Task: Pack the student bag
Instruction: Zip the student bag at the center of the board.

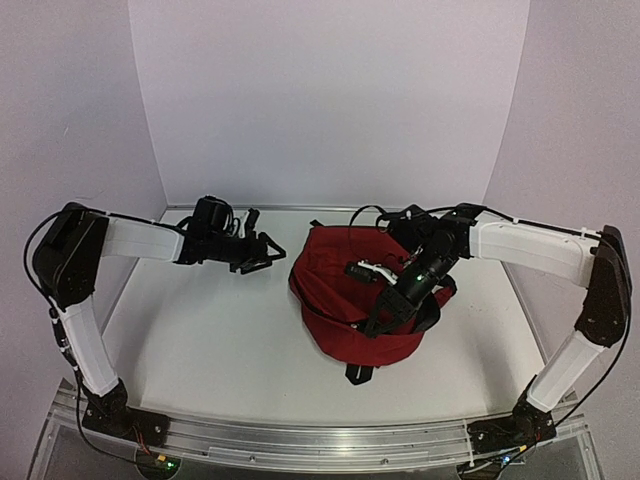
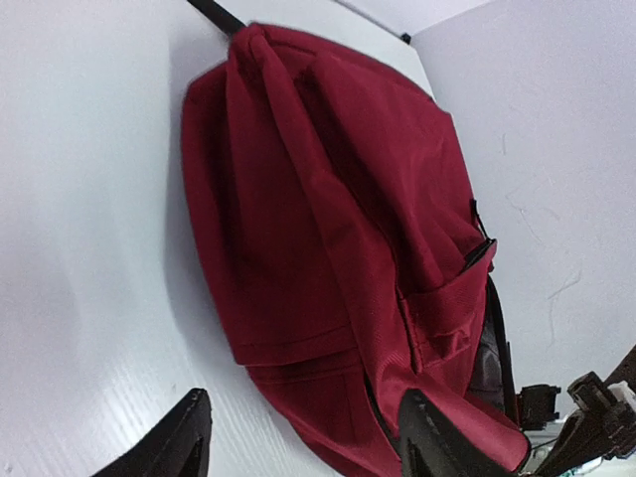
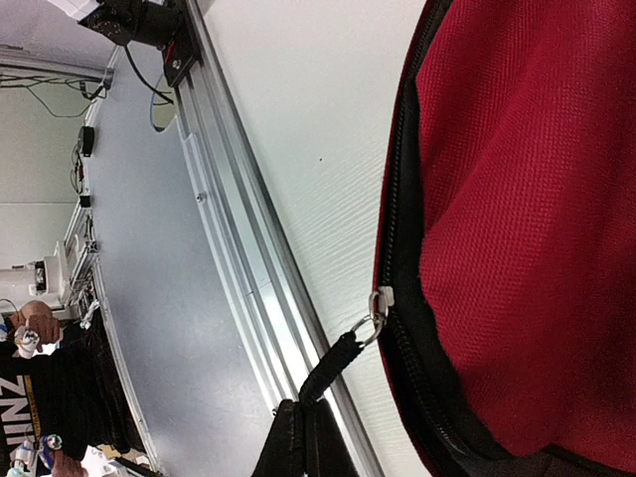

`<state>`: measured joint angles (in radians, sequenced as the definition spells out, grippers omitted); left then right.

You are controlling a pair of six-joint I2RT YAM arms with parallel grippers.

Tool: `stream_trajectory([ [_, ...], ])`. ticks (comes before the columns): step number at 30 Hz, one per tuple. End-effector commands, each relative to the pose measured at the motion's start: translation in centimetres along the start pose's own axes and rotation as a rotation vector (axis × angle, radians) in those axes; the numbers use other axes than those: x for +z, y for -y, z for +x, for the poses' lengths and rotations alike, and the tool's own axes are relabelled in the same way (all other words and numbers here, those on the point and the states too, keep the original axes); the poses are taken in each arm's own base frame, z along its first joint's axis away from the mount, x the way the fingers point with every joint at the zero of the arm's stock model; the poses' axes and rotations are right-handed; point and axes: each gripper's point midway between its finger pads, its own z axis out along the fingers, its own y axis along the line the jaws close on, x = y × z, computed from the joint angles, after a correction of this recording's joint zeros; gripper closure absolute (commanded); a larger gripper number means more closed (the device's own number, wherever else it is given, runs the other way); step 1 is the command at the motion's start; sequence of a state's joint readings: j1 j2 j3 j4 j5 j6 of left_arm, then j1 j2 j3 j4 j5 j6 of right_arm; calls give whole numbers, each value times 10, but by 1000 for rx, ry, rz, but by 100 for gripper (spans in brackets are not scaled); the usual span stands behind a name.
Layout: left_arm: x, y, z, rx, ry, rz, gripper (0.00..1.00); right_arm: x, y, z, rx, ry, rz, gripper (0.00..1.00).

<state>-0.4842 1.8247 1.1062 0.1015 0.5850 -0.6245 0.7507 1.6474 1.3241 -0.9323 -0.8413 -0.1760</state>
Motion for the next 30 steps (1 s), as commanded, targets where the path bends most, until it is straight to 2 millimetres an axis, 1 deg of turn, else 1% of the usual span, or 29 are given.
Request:
stream_trajectory([
  [1, -62, 52, -16, 284, 166, 13, 29, -10, -28, -2, -28, -5, -83, 100],
  [4, -83, 83, 8, 478, 189, 17, 27, -7, -28, -5, -25, -8, -109, 100],
  [6, -88, 100, 29, 621, 197, 15, 26, -4, -28, -5, -17, -13, -126, 100],
  [7, -88, 106, 42, 689, 189, 16, 26, -3, -28, -6, -12, -16, -133, 100],
  [9, -92, 117, 58, 790, 176, 40, 26, -2, -27, -5, -8, -19, -139, 100],
  [11, -90, 125, 73, 897, 161, 57, 26, -1, -27, -5, -4, -20, -140, 100],
  [13, -82, 131, 92, 1014, 127, 39, 27, 0, -25, -4, 3, -23, -137, 100],
  [16, -59, 135, 123, 1171, 17, -14, 31, 3, -21, -1, 18, -30, -128, 100],
  [17, -50, 136, 129, 1220, -12, -31, 32, 3, -20, -1, 22, -32, -126, 100],
  [19, -33, 140, 150, 1308, -76, -48, 35, 5, -19, 1, 30, -35, -127, 100],
  [22, -7, 139, 172, 1430, -139, -103, 39, 6, -18, 2, 37, -36, -123, 100],
  [23, 0, 138, 177, 1464, -150, -118, 40, 6, -18, 2, 38, -36, -123, 100],
  [25, 10, 143, 184, 1518, -136, -124, 42, 6, -18, 3, 42, -37, -125, 100],
  [29, 22, 158, 193, 1595, -91, -121, 44, 8, -18, 4, 50, -42, -137, 100],
  [30, 25, 158, 196, 1622, -93, -132, 44, 8, -18, 5, 51, -43, -138, 100],
])
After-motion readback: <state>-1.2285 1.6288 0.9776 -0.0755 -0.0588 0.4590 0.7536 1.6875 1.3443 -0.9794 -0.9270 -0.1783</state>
